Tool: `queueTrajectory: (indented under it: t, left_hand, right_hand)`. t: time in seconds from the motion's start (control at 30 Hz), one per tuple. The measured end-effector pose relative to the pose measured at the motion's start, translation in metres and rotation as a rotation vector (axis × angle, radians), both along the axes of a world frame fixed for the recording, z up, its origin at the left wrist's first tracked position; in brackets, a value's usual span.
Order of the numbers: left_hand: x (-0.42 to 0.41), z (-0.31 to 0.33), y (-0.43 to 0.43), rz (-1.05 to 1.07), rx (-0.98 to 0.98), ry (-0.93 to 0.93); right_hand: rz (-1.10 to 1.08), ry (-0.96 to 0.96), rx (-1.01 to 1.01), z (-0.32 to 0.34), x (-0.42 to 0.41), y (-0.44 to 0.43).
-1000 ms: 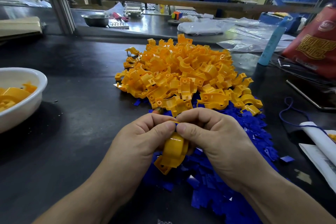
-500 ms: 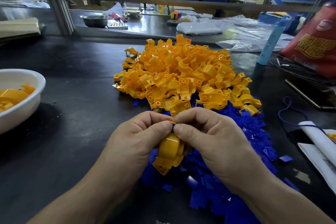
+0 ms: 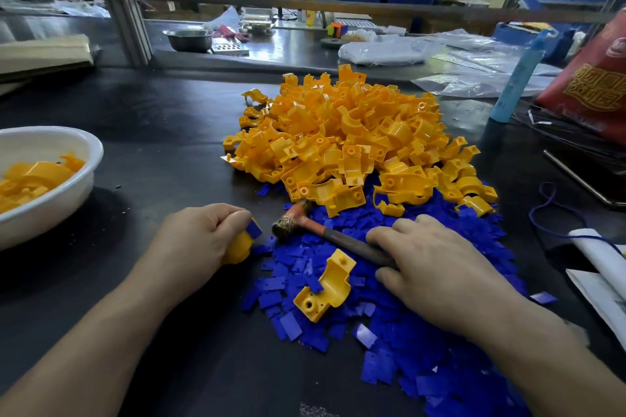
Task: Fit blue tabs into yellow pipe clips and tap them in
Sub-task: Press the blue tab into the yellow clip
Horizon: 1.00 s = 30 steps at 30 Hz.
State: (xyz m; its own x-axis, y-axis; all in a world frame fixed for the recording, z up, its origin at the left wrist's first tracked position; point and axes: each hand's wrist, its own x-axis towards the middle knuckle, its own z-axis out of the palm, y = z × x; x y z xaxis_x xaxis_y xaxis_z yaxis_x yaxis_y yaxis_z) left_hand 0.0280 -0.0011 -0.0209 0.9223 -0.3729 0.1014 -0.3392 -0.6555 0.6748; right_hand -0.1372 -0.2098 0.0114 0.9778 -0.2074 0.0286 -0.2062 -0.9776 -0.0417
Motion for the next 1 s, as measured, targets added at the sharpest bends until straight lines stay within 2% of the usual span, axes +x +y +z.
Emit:
queueTrajectory:
  t: [0.13,0.27,0.33,0.47,0.57,0.63,0.73,0.83,1.0]
  left_hand:
    - [0.002,0.0,0.003,-0.037,0.117,-0.12]
    - [0.009,0.001,0.009,-0.062,0.313,-0.12]
    - [0.009,0.001,0.01,-0.081,0.41,-0.132]
    - [0.005,0.002,0.007,-0.052,0.437,-0.184]
    - [0.003,0.001,0.006,-0.033,0.434,-0.234]
    - [0.002,0.001,0.006,-0.027,0.415,-0.253]
    - [0.002,0.0,0.005,-0.015,0.389,-0.268]
    - [0.002,-0.001,0.005,-0.013,0.382,-0.263]
    - [0.003,-0.001,0.003,-0.009,0.383,-0.246]
  right_hand:
    - [0.015,-0.023,0.025,-0.002,0.001,-0.002]
    - [-0.01,-0.105,0.068,0.001,0.0,-0.003]
    - [-0.048,-0.158,0.195,0.006,-0.001,-0.002]
    - [-0.07,-0.278,0.615,0.018,-0.003,0.009]
    - [-0.074,-0.213,0.815,0.024,-0.004,0.02]
    - [-0.065,-0.152,0.813,0.025,-0.005,0.025]
    - [0.005,-0.131,0.674,0.026,-0.005,0.035]
    - [0.079,-0.171,0.529,0.029,-0.003,0.043]
    - [0.134,-0.259,0.415,0.028,0.003,0.045]
